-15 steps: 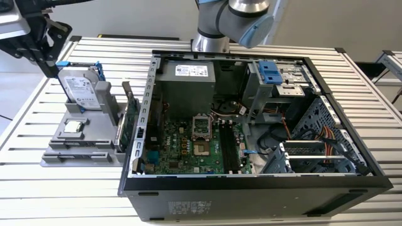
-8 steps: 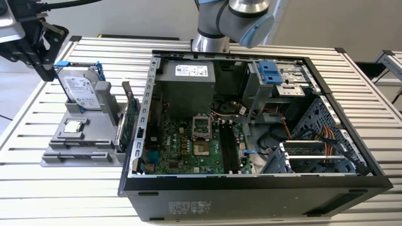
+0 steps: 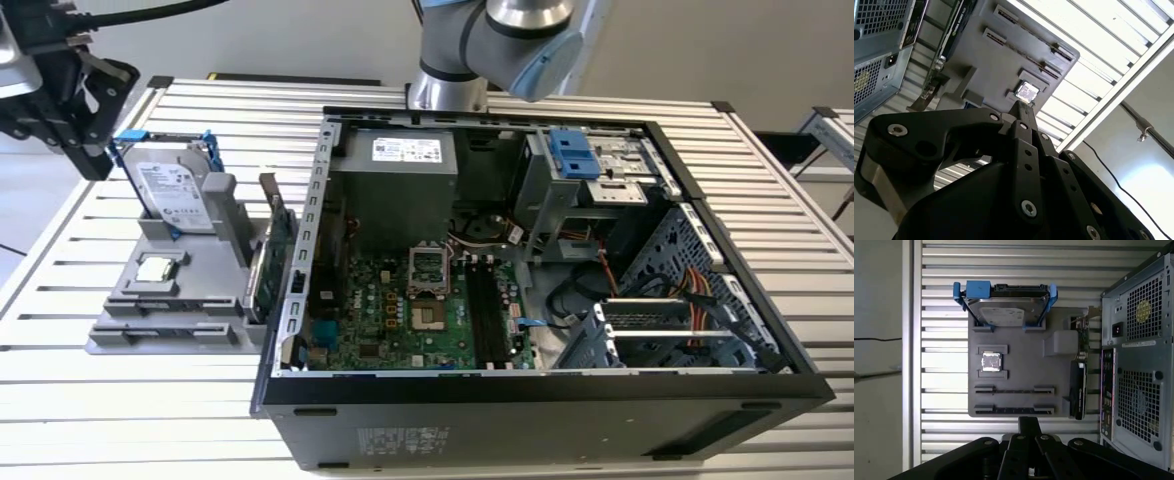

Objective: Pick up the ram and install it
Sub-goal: 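Reach for the ram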

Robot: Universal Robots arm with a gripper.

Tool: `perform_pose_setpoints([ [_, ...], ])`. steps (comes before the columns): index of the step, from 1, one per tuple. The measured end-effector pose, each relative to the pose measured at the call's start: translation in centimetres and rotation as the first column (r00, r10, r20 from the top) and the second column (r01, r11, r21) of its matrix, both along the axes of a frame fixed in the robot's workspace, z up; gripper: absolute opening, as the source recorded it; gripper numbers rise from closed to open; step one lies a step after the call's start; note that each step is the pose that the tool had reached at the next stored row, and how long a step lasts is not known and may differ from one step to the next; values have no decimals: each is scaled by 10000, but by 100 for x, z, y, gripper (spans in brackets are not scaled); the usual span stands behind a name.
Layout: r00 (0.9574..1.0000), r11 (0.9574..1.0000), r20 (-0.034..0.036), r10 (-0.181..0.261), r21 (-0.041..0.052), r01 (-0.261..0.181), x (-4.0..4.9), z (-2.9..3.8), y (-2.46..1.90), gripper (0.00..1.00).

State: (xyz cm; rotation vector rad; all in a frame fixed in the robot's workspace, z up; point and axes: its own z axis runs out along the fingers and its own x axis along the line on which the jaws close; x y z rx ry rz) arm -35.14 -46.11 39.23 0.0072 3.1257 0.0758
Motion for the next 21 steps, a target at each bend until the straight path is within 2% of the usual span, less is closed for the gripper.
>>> perform_pose_setpoints([
  [8, 9999, 9999, 0, 108, 0, -108, -1, 0, -65, 0],
  [18, 9998, 9998, 0, 222, 0, -222, -1, 0, -88, 0],
  [21, 9997, 9997, -1, 224, -26, -224, -1, 0, -89, 0],
])
